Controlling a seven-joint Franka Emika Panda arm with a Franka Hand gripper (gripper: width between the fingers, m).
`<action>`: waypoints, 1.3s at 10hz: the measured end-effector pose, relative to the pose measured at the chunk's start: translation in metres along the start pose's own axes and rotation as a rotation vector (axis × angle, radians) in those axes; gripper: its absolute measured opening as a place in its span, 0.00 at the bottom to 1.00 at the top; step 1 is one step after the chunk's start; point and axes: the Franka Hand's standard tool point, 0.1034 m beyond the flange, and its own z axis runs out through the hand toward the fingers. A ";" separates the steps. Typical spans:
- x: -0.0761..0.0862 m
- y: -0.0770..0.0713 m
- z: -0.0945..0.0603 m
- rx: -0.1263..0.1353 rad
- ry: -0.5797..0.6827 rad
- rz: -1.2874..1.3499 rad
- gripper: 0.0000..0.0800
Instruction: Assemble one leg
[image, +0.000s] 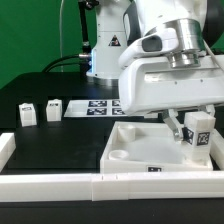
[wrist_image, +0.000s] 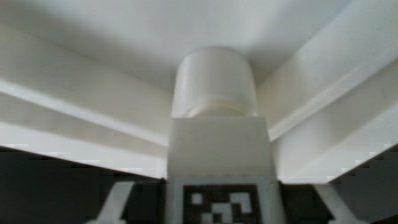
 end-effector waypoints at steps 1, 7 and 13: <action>0.000 0.000 0.000 0.000 0.000 0.000 0.36; 0.000 -0.001 0.000 0.001 -0.001 0.000 0.81; 0.028 0.006 -0.027 -0.004 -0.015 -0.015 0.81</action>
Offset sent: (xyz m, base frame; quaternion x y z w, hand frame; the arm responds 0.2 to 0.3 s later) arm 0.0000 0.0000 0.0000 0.0000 0.0000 0.0000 1.0000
